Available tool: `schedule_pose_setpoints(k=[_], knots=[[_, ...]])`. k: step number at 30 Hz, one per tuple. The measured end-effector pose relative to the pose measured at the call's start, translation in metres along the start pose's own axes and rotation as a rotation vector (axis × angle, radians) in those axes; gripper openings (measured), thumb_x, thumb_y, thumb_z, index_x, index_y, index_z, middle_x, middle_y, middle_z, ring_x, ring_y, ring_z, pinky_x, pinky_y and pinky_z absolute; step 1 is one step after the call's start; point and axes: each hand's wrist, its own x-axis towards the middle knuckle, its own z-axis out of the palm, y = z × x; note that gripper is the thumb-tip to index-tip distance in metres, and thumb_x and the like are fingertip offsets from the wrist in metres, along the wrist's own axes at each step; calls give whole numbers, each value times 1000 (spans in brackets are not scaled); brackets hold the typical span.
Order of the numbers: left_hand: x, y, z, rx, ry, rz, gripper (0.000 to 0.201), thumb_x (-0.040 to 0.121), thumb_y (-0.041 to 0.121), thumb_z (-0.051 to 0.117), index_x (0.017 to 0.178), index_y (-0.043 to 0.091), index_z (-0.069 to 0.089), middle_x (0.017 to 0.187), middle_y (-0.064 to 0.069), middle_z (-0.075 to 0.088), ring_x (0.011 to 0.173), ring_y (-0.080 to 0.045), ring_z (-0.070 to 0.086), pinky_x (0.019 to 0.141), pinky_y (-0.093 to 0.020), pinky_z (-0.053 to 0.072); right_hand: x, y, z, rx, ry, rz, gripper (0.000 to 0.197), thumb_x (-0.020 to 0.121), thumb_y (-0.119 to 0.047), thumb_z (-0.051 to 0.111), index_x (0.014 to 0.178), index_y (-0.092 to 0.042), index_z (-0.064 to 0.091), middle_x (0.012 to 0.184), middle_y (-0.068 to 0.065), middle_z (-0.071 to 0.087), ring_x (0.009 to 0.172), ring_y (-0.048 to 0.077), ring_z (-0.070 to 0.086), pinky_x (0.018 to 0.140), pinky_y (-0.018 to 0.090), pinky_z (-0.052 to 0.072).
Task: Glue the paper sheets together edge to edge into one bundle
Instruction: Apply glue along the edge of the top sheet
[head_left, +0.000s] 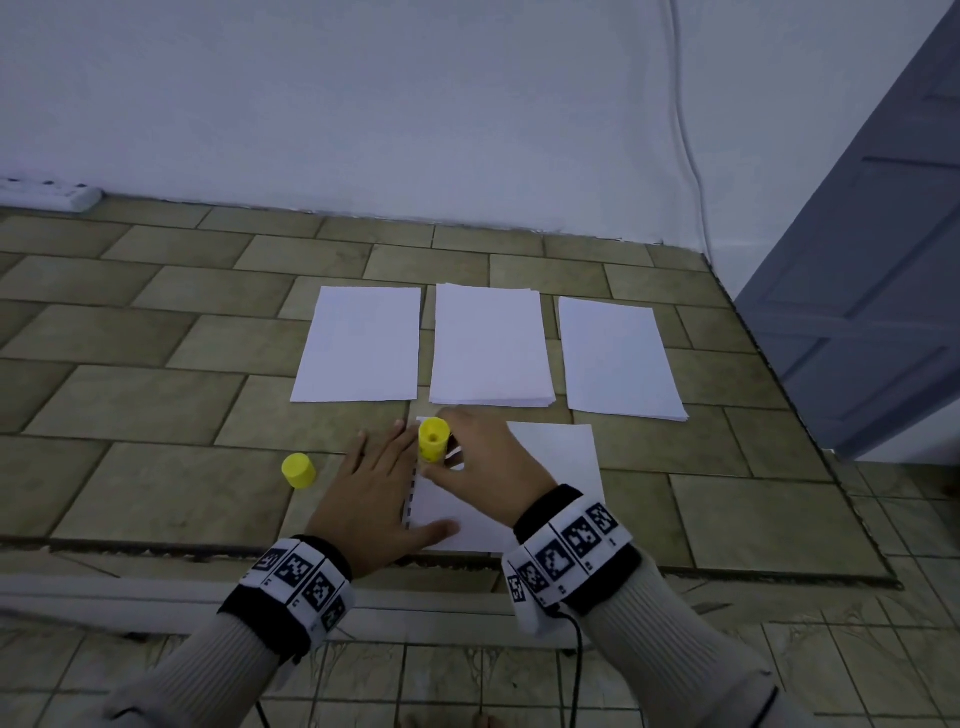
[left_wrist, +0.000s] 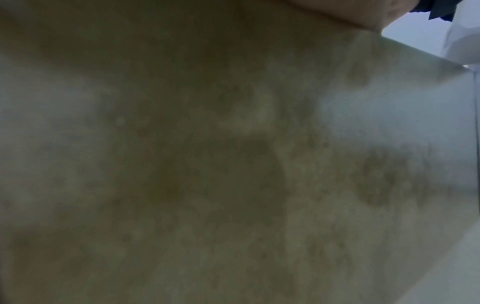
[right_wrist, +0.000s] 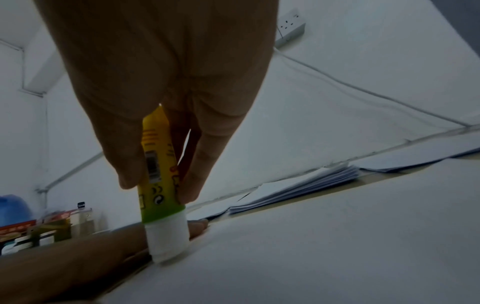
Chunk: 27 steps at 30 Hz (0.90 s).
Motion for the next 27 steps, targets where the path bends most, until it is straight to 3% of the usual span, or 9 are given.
schedule_pose_setpoints(k=[5, 8, 12, 18, 23, 27], knots=[[0, 0, 1, 9, 0, 9, 105, 76, 92, 21, 155, 24, 15, 162, 4, 16, 150, -14, 4, 120, -43, -8, 3, 1, 2, -45, -5, 19, 23, 86, -17, 68, 101, -4, 57, 102, 14, 60, 93, 26, 57, 84, 44, 51], [0, -1, 1, 61, -31, -20, 116, 72, 95, 14, 156, 15, 14, 163, 3, 10, 150, -12, -3, 119, -38, -13, -2, 5, -4, -45, -3, 42, 21, 86, -18, 67, 98, -5, 57, 100, 12, 60, 92, 25, 57, 84, 44, 51], [-1, 0, 1, 35, -33, -36, 120, 69, 96, 10, 156, 13, 10, 163, 3, 2, 149, -10, -4, 118, -37, -13, -15, 20, -20, -2, 17, 77, 15, 85, -17, 67, 89, -6, 57, 91, 9, 62, 85, 24, 60, 79, 45, 53], [-1, 1, -1, 71, -69, -49, 118, 69, 95, 7, 156, 14, 5, 162, 4, -4, 149, -11, -8, 120, -40, -9, -45, 47, -50, 29, 143, 98, 15, 83, -8, 69, 85, 3, 61, 83, 15, 65, 76, 26, 64, 68, 34, 55], [-1, 0, 1, 60, -51, -43, 117, 71, 95, 11, 155, 13, 11, 163, 3, 2, 149, -12, -2, 121, -44, -3, -67, 71, -71, -56, 249, 147, 13, 80, -11, 71, 78, -3, 61, 79, 8, 66, 72, 19, 64, 67, 37, 56], [-1, 0, 0, 81, -74, -42, 122, 68, 97, 8, 155, 13, 7, 163, 3, -2, 149, -11, -6, 121, -44, -5, -79, 79, -82, -95, 290, 179, 12, 77, -8, 71, 77, -4, 60, 74, 6, 65, 69, 18, 63, 66, 37, 55]])
